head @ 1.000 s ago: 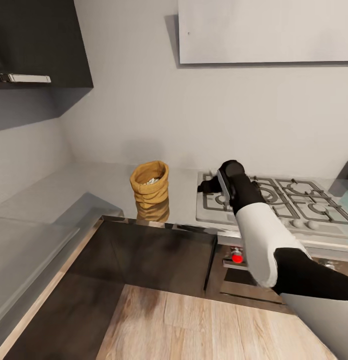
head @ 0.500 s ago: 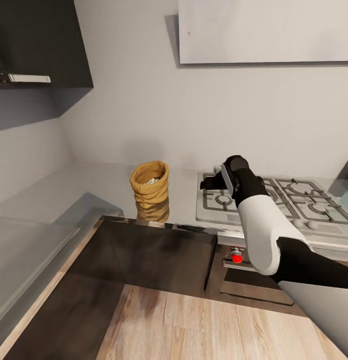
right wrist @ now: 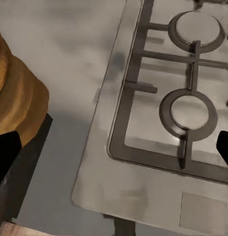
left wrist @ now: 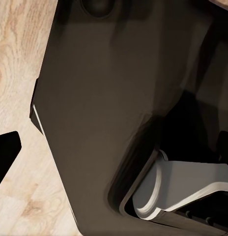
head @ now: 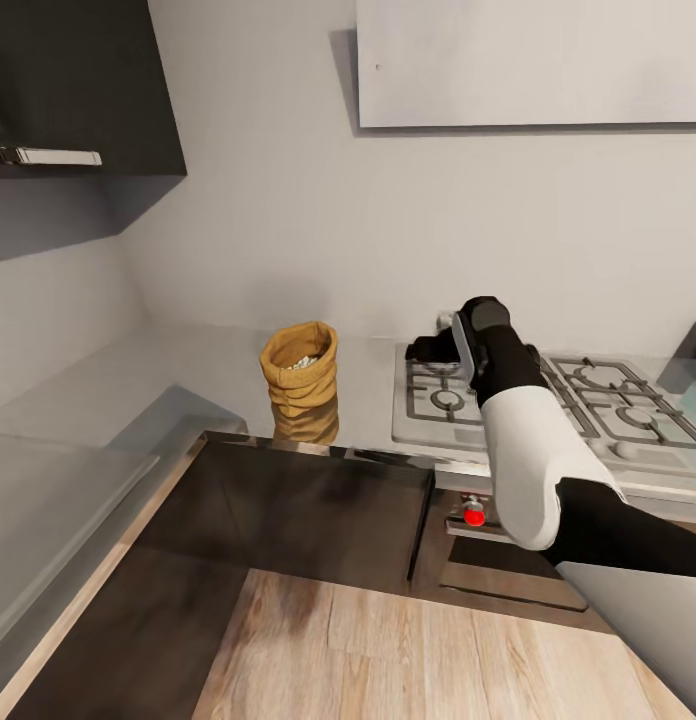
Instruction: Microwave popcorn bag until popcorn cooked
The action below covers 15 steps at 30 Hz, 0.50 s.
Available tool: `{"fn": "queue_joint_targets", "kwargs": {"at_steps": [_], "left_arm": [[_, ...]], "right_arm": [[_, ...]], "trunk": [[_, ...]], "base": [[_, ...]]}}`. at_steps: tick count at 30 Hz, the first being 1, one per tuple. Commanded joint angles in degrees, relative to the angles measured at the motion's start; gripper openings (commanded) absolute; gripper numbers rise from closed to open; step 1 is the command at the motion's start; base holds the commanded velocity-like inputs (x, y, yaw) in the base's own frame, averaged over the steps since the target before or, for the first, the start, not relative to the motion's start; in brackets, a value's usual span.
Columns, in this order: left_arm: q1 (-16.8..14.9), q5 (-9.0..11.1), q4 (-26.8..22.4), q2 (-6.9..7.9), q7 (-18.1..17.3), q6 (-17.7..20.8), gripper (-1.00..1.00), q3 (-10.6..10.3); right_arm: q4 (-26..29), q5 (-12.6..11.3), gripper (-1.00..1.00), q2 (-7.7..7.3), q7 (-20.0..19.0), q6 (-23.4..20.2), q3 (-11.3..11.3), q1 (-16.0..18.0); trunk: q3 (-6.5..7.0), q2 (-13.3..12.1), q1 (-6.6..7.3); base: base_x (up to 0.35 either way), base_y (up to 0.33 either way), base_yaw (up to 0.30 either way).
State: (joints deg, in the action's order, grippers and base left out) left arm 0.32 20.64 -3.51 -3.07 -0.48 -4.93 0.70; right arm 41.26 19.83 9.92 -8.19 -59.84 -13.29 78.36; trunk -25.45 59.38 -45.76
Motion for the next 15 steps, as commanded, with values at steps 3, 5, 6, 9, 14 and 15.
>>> {"fn": "queue_joint_targets", "kwargs": {"at_steps": [3, 5, 6, 9, 14, 15], "left_arm": [[0.03, 0.33, -0.09, -0.01, -0.04, -0.08, 1.0, 0.01], [0.03, 0.36, -0.09, -0.01, -0.02, -0.08, 1.0, 0.01], [0.03, 0.36, -0.09, -0.01, -0.01, -0.08, 1.0, 0.02], [0.03, 0.36, -0.09, -0.01, 0.03, -0.08, 1.0, 0.03], [0.03, 0.36, -0.09, -0.01, 0.04, -0.08, 1.0, 0.02], [0.03, 0.36, -0.09, -0.01, 0.04, -0.08, 1.0, 0.03]], "right_arm": [[2.1, 0.6, 1.0, 0.07, -0.58, -0.16, -0.4, 0.04], [2.5, 0.64, 1.0, 0.07, -0.55, -0.16, -0.41, 0.04], [2.53, 0.63, 1.0, 0.07, -0.57, -0.16, -0.42, 0.04], [2.65, 0.58, 1.0, 0.07, -0.56, -0.16, -0.42, 0.04], [2.66, 0.6, 1.0, 0.07, -0.53, -0.16, -0.42, 0.04], [2.67, 0.63, 1.0, 0.07, -0.52, -0.16, -0.42, 0.04]], "trunk": [[-0.05, 0.03, -0.01], [-0.05, 0.03, -0.01], [-0.05, 0.03, -0.01], [-0.05, 0.03, -0.01], [-0.05, 0.03, -0.01], [-0.05, 0.03, -0.01]], "base": [[0.0, 0.0, 0.122], [0.0, 0.0, 0.241], [0.0, 0.0, 0.26], [0.0, 0.0, 0.269], [0.0, 0.0, 0.274], [0.0, 0.0, 0.275]]}}
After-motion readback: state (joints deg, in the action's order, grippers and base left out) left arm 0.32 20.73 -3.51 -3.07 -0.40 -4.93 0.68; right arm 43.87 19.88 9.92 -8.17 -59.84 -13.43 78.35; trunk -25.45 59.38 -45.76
